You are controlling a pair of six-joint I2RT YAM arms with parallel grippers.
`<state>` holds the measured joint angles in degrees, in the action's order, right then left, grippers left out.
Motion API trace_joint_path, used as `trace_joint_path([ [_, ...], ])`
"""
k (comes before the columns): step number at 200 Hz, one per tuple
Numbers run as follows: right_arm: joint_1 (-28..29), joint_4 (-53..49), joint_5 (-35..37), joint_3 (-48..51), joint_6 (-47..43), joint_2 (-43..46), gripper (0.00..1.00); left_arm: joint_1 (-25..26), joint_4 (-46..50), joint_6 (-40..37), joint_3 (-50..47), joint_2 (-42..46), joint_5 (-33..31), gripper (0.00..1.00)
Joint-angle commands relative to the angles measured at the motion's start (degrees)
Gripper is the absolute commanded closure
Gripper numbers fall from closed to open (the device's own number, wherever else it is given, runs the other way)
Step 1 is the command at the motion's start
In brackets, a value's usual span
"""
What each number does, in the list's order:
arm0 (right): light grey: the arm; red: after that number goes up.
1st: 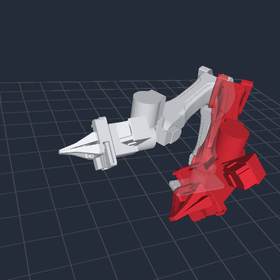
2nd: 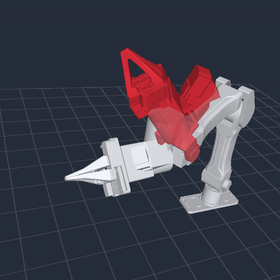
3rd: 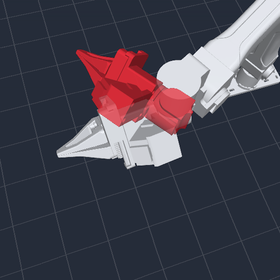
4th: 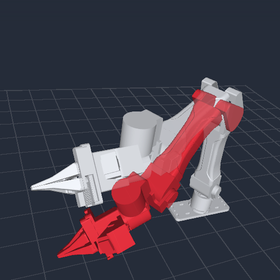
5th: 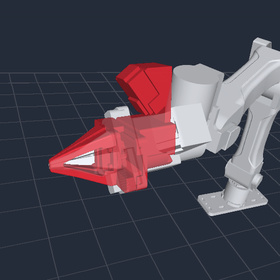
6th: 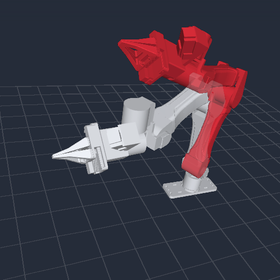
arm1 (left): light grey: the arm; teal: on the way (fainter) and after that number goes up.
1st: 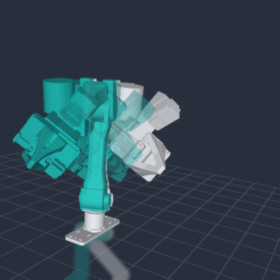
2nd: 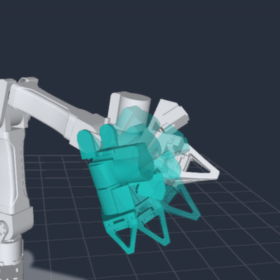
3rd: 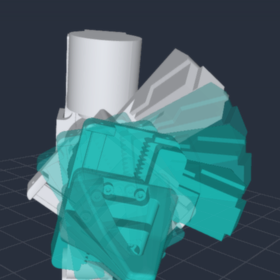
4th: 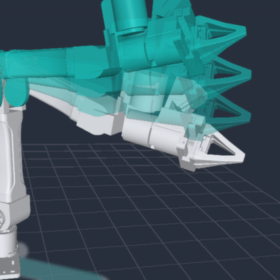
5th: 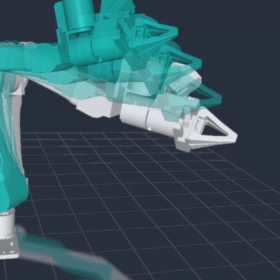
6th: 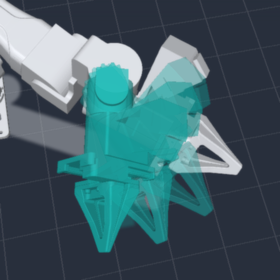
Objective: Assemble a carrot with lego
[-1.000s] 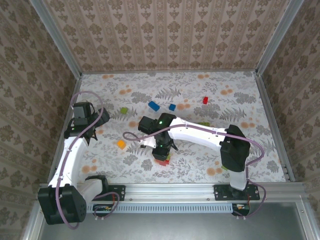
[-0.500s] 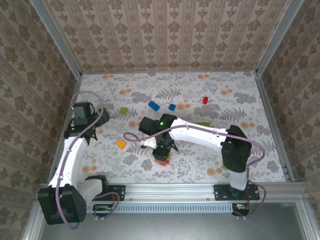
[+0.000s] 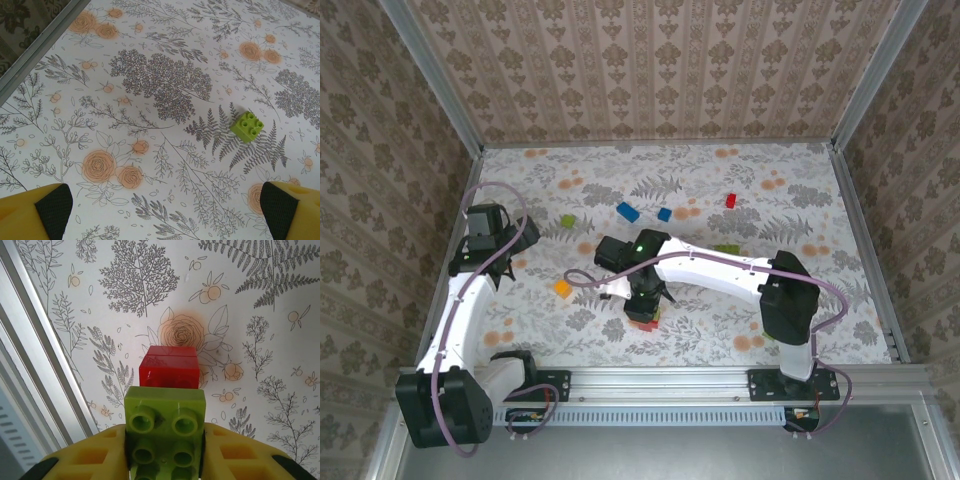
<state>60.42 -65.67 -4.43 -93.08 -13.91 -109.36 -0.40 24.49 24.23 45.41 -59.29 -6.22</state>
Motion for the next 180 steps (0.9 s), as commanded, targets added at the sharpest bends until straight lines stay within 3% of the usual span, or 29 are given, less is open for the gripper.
trace_joint_path([
  [1, 1.3, -4.2, 1.0, 0.7, -3.1, -5.9, 0.66, 0.3, 0.3, -0.9, 1.8, -0.1, -0.6, 0.0],
  [117, 1.8, -5.6, 0.1, 0.0, -6.3, -3.9, 0.61, 0.4, 0.1, -0.9, 1.9, -0.3, -0.4, 0.0],
  [180, 1.8, -3.8, 0.4, -0.7, -6.8, -2.2, 0.41, 0.4, 0.0, -0.9, 1.9, -0.4, -0.4, 0.0],
])
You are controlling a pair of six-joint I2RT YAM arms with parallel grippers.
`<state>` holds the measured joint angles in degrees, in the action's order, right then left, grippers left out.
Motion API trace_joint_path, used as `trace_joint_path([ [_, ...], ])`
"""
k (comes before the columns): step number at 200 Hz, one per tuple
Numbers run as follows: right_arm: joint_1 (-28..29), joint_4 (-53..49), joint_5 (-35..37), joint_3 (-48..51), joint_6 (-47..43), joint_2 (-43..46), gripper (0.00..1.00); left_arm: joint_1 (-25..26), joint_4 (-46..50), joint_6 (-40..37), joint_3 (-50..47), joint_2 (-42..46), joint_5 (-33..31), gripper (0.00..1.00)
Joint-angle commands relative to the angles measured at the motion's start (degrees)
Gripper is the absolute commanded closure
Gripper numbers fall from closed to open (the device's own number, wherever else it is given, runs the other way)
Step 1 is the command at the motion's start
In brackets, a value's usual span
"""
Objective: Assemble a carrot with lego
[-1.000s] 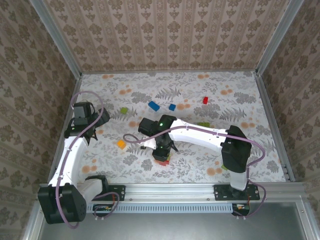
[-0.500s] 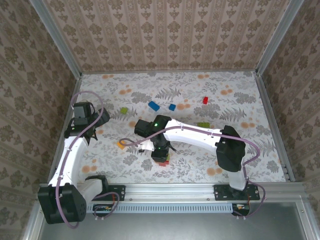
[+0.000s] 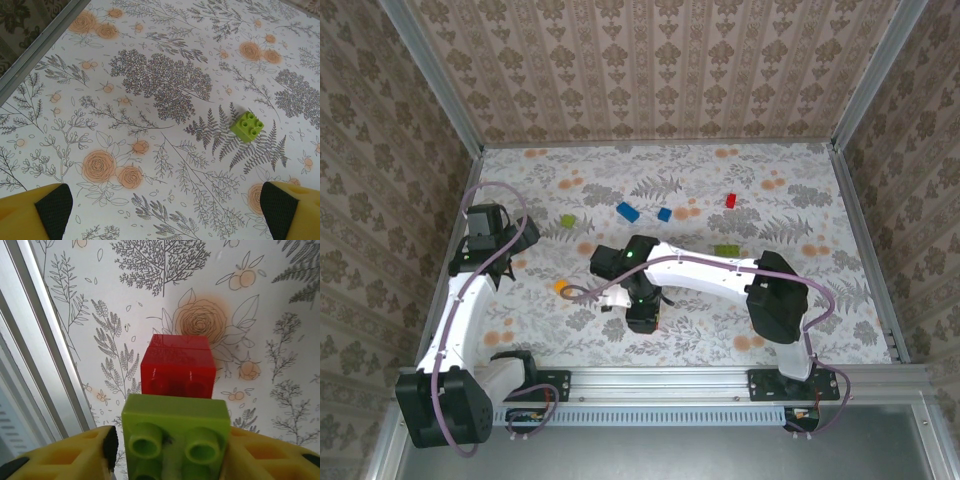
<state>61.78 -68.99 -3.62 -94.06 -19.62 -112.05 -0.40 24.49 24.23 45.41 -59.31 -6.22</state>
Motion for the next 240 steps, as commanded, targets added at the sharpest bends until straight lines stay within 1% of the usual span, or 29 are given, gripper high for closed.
trace_joint_path([
  [1, 0.4, -0.5, -0.4, 0.2, -1.1, 0.5, 0.41, 0.4, 0.0, -0.9, 1.9, -0.4, -0.4, 0.0],
  [7, 0.5, -0.2, -0.4, 0.3, -1.0, 0.9, 0.37, 0.4, 0.1, -0.9, 1.9, -0.5, -0.4, 0.0],
  [33, 0.4, 0.9, -0.4, 0.3, -0.8, 2.5, 0.33, 0.4, 0.3, -0.9, 1.9, -0.2, -0.5, 0.0],
  [58, 0.4, 3.5, 2.6, 0.8, -0.1, 4.8, 0.29, 0.4, 0.3, -1.0, 1.7, 0.0, -0.6, 0.0],
  [66, 0.4, 4.8, 4.7, 1.0, 0.5, 5.7, 0.28, 0.4, 0.2, -1.1, 1.8, 0.0, -0.6, 0.0],
  [82, 0.2, 8.2, 11.1, 1.4, 2.4, 7.9, 0.27, 0.4, 0.1, -1.2, 1.7, -0.2, -0.5, 0.0],
  [100, -0.9, 11.9, 16.8, 2.1, 6.0, 11.4, 0.27, 0.6, -0.6, -1.7, 1.5, -0.2, 0.5, 0.0],
  [132, -5.2, 15.8, 26.5, 6.0, 16.8, 20.5, 0.25, 1.7, -3.1, -2.9, 0.6, 1.0, 4.0, 0.0],
  [149, -8.5, 16.0, 28.8, 9.7, 21.8, 26.0, 0.24, 2.0, -4.5, -3.2, -0.3, 2.4, 5.0, 0.0],
  [167, -15.1, 14.3, 28.9, 15.1, 28.7, 31.9, 0.21, 2.2, -5.2, -3.2, -0.8, 3.4, 5.2, 0.0],
  [181, -23.1, 11.8, 28.9, 19.7, 34.9, 36.1, 0.2, 2.1, -5.0, -3.2, -0.9, 3.8, 4.8, 0.0],
  [194, -31.4, 12.1, 28.7, 25.7, 38.6, 38.9, 0.19, 2.2, -5.0, -3.2, -0.8, 3.9, 4.7, 0.0],
  [210, -40.9, 15.5, 25.1, 33.4, 40.5, 41.8, 0.19, 2.2, -4.9, -3.1, -0.8, 3.9, 4.7, 0.0],
  [219, -45.1, 18.2, 22.8, 37.3, 41.4, 43.3, 0.19, 2.2, -4.9, -3.1, -0.8, 4.0, 4.9, 0.0],
  [231, -49.2, 21.7, 19.5, 41.8, 41.8, 44.7, 0.19, 2.3, -5.0, -3.0, -0.8, 3.9, 5.1, 0.0],
  [240, -50.7, 23.9, 18.8, 44.2, 41.1, 44.9, 0.2, 2.4, -5.1, -3.0, -0.9, 4.0, 5.3, 0.0],
])
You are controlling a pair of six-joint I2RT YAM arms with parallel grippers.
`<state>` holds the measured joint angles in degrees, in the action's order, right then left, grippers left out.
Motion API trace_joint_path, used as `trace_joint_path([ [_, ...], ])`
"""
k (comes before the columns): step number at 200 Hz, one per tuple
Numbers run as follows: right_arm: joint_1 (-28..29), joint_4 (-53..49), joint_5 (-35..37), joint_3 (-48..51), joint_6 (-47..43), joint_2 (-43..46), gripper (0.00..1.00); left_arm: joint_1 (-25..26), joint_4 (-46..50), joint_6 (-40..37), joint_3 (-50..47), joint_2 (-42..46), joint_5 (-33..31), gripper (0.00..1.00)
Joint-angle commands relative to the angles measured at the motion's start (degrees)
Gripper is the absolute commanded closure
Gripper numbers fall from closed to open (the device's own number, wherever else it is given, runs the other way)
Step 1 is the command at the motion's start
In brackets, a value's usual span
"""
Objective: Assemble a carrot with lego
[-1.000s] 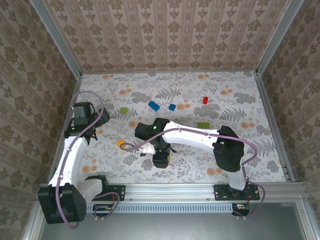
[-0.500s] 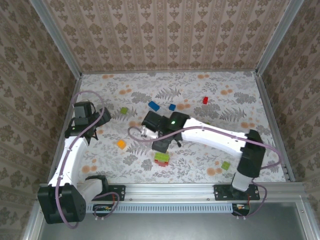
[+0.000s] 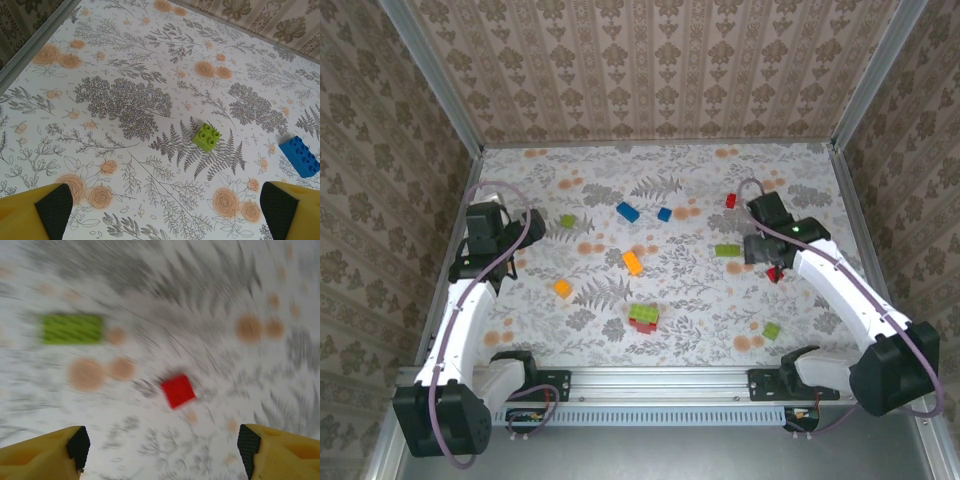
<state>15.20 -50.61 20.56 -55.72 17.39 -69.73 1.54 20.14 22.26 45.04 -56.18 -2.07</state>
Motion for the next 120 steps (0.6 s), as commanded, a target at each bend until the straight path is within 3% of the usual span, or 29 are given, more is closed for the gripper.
trace_joint_path([
  [1, -4.2, 5.6, -5.4, 6.1, 4.0, 2.5, 0.2, 0.5, -0.8, -1.0, -0.5, 0.9, 1.1, 0.0],
  [36, -5.7, 13.1, -6.4, 9.5, 0.6, -2.9, 0.2, 0.7, -0.9, -0.9, -0.4, 1.0, 1.1, 0.0],
  [120, -12.3, 15.5, -10.9, 6.8, 0.2, -12.4, 0.2, 1.1, 0.2, -0.9, 0.0, 1.7, -0.2, 0.0],
])
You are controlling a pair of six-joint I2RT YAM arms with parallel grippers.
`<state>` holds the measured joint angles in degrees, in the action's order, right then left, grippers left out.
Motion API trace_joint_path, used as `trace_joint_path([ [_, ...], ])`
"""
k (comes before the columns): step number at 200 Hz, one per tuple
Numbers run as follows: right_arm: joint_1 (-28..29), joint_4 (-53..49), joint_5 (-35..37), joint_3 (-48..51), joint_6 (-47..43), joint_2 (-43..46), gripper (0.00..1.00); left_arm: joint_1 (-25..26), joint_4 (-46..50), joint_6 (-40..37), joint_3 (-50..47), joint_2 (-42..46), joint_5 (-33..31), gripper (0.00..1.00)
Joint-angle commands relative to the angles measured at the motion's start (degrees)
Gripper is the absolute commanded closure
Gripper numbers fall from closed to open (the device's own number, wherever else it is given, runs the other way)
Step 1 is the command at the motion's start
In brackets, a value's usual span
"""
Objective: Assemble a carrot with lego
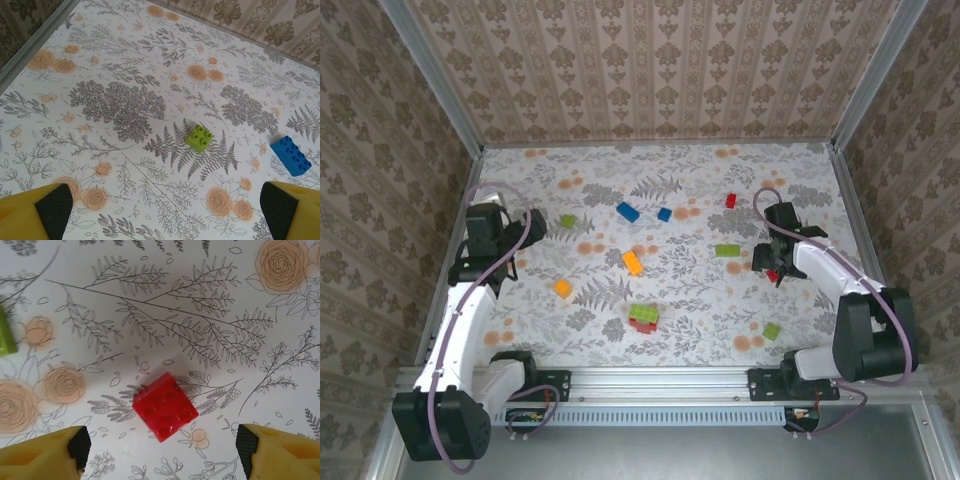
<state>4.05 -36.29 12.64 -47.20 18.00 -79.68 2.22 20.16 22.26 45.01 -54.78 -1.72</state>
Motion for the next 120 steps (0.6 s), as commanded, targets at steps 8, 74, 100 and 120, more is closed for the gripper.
trace_joint_path([
  [8, -1.5, 1.1, -3.8, -2.0, -0.5, -3.3, 0.2, 0.4, 0.1, -1.0, 0.1, 0.2, -0.6, 0.0],
  [74, -2.1, 0.0, -6.6, -4.9, -1.1, -9.8, 0.25, 0.5, 0.8, -1.1, 0.3, 0.5, -0.9, 0.0],
  [100, -2.1, -0.8, -7.4, -5.6, -1.4, -10.9, 0.27, 0.6, 0.7, -1.1, 0.3, 0.5, -1.1, 0.0],
  [120, -2.1, -0.9, -8.7, -5.9, -1.7, -12.0, 0.32, 0.6, 0.7, -1.1, 0.3, 0.4, -1.1, 0.0],
])
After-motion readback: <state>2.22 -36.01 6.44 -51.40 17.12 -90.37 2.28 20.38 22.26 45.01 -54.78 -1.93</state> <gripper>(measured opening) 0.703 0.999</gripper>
